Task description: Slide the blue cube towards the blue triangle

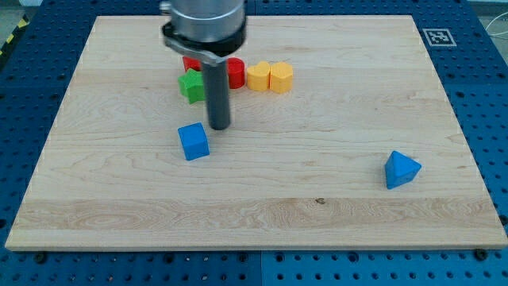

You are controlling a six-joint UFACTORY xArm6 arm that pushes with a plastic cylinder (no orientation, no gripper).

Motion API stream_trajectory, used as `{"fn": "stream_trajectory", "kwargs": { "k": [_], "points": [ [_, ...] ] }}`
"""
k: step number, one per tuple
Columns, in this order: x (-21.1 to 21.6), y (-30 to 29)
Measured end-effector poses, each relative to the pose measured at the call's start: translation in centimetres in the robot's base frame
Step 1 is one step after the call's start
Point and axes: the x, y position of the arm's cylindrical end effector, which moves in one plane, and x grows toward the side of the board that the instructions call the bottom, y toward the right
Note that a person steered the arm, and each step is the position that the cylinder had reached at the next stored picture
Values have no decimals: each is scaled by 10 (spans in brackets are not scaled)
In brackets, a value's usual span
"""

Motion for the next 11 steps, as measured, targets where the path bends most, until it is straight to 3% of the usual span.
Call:
{"fn": "stream_trajectory", "kwargs": {
  "k": [2,3,5,8,9,11],
  "points": [
    [-1,-77],
    [8,-87],
    [36,-36],
    [47,116],
    [59,137],
    [49,124]
  ]
}}
